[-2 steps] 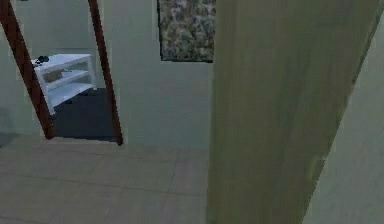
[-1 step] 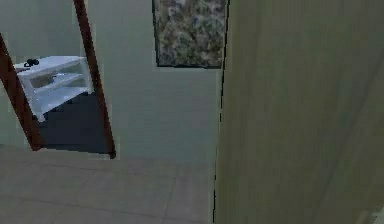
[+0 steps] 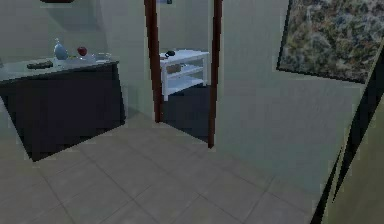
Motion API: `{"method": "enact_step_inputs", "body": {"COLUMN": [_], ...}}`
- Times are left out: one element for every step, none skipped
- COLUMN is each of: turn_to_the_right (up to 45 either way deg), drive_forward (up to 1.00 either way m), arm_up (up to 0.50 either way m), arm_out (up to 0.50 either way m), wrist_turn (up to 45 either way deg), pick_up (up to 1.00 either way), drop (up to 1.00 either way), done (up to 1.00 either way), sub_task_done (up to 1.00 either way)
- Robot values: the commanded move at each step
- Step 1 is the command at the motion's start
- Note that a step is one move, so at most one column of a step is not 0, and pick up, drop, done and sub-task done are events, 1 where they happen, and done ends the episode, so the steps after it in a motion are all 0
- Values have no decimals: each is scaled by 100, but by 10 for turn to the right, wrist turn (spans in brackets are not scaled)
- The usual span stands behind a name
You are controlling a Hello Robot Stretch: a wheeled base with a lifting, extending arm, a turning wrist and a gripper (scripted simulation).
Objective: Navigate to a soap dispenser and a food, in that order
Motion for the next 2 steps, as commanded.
{"method": "enact_step_inputs", "body": {"turn_to_the_right": [0,-450], "drive_forward": [20,0], "arm_up": [0,0], "arm_out": [0,0], "wrist_turn": [0,0], "pick_up": [0,0], "drop": [0,0], "done": [0,0], "sub_task_done": [0,0]}}
